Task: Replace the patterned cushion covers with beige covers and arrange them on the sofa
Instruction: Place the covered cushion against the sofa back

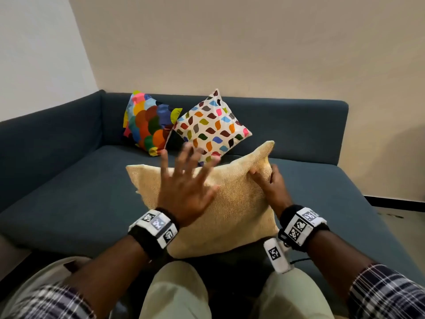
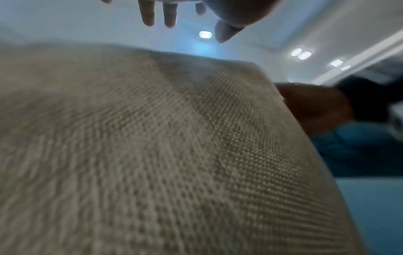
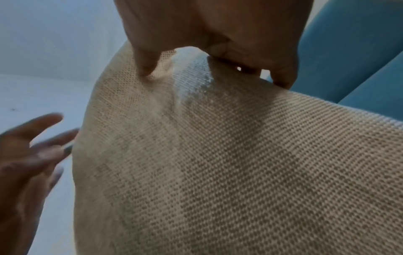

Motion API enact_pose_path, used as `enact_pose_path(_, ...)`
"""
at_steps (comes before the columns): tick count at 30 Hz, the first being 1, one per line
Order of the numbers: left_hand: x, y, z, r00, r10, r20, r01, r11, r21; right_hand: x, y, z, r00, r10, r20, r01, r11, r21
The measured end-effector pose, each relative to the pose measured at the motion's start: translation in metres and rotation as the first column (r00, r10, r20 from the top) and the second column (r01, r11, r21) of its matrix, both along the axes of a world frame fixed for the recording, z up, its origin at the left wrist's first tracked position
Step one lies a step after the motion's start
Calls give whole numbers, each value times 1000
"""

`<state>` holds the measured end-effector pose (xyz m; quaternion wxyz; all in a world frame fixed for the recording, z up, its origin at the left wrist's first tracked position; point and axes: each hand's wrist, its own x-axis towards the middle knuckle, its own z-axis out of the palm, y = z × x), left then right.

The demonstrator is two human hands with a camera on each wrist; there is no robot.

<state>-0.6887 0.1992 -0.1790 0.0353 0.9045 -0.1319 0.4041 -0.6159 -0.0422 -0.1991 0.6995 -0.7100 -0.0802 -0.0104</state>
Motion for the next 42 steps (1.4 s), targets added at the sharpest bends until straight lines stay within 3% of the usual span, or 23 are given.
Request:
enact_pose_path(2, 4, -21, 0, 967, 55, -248, -26, 992, 122, 0, 3, 2, 997, -24, 78, 28, 998, -47)
enact_pose_path(4, 15, -26, -1, 909, 69, -410, -68, 998, 17, -1, 5, 7, 986, -101, 129, 113, 990, -82)
enact_pose_path(8, 30, -15, 6, 934, 16, -357, -74, 986, -151, 2, -2, 13, 965, -249, 77, 253, 966, -51)
enact_pose_path(13, 40, -6, 6, 927, -154, -343, 20, 931, -364, -12, -9, -2, 993, 114, 22, -113, 992, -55)
enact_pose_path(16, 47, -4, 7, 905, -278, -321, 106, 880, -464, -5, -20, -35, 969, 239, -68, -248, 944, -216)
enact_pose_path(18, 58, -5, 8, 876, -371, -307, 166, 831, -532, 5, -27, -55, 957, 266, -118, -286, 935, -210)
enact_pose_path(19, 66, -6, 10, 860, -400, -316, 189, 826, -530, 11, -29, -63, 957, 257, -132, -278, 944, -180)
enact_pose_path(21, 94, -3, 9, 839, -319, -442, 177, 926, -333, 28, -31, -87, 952, 261, -162, -286, 946, -154)
enact_pose_path(22, 110, -1, 10, 826, -188, -531, 135, 981, -138, 38, -31, -99, 944, 282, -171, -310, 937, -164)
enact_pose_path(24, 154, 9, 8, 750, 67, -659, 38, 989, 144, 64, -31, -132, 928, 316, -200, -350, 922, -168)
enact_pose_path(26, 193, 21, 2, 694, 107, -712, -18, 991, 131, 87, -28, -153, 929, 278, -243, -316, 939, -138)
enact_pose_path(28, 224, 25, 1, 697, 60, -715, -55, 998, 30, 107, -24, -156, 943, 210, -259, -249, 960, -128)
enact_pose_path(32, 261, 17, 32, 644, -15, -765, -95, 991, -99, 127, -28, -99, 948, 151, -279, -195, 971, -135)
enact_pose_path(35, 282, 12, 83, 624, -188, -758, -141, 928, -345, 146, -54, -19, 957, 84, -279, -132, 978, -159)
enact_pose_path(39, 295, -5, 159, 607, -450, -655, -156, 741, -653, 164, -91, 104, 968, -7, -250, -56, 968, -246)
enact_pose_path(42, 301, -26, 207, 587, -608, -535, -158, 562, -812, 179, -121, 188, 987, -31, -160, -37, 913, -405)
